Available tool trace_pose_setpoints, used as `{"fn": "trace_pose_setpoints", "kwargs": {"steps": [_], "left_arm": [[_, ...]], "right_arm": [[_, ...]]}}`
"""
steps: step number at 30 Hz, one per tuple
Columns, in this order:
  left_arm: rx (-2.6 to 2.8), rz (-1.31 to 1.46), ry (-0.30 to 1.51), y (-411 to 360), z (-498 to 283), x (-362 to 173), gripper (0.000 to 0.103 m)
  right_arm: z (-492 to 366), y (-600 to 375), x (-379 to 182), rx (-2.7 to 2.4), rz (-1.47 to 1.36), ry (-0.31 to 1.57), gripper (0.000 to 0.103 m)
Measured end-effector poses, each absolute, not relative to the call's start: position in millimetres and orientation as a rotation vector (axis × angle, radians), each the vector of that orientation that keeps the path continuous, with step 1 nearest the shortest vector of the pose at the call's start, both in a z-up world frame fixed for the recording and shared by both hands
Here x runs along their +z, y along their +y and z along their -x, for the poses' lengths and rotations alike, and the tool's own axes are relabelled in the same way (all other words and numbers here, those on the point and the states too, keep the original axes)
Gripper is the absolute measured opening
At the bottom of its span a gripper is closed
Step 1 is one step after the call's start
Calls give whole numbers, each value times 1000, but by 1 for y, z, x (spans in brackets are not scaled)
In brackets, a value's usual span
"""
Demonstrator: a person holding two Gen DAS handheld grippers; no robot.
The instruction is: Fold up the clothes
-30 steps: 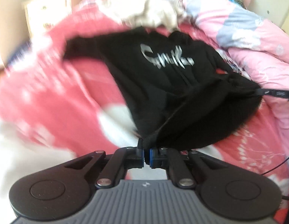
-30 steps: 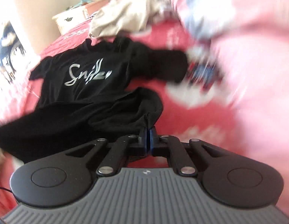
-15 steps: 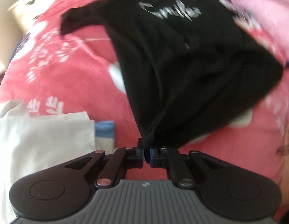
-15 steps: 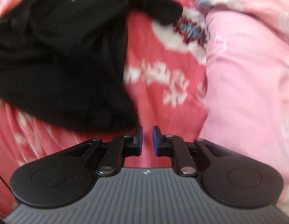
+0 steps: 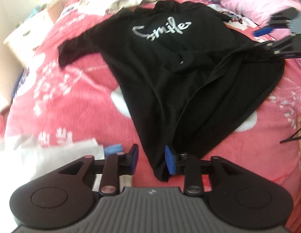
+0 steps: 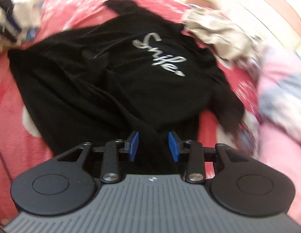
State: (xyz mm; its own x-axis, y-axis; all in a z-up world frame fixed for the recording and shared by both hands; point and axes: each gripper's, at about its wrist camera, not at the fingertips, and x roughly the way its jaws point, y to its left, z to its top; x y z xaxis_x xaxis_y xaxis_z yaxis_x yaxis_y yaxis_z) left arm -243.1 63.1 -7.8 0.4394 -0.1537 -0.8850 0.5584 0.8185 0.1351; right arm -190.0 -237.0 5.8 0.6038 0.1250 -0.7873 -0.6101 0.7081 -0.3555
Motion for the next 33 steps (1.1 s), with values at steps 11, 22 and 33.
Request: {"fn": "trace_pose_setpoints", "kwargs": {"steps": [11, 22, 33], "left_arm": [[-602, -609, 915, 11, 218, -34, 46], [-612, -539, 934, 6, 205, -41, 27], [-572, -423, 973, 14, 188, -39, 12]], "right_arm": [[151, -274, 16, 370, 214, 874, 5], [149, -294, 29, 466, 7, 817, 26], [196, -205, -13, 624, 869, 683, 22]]}}
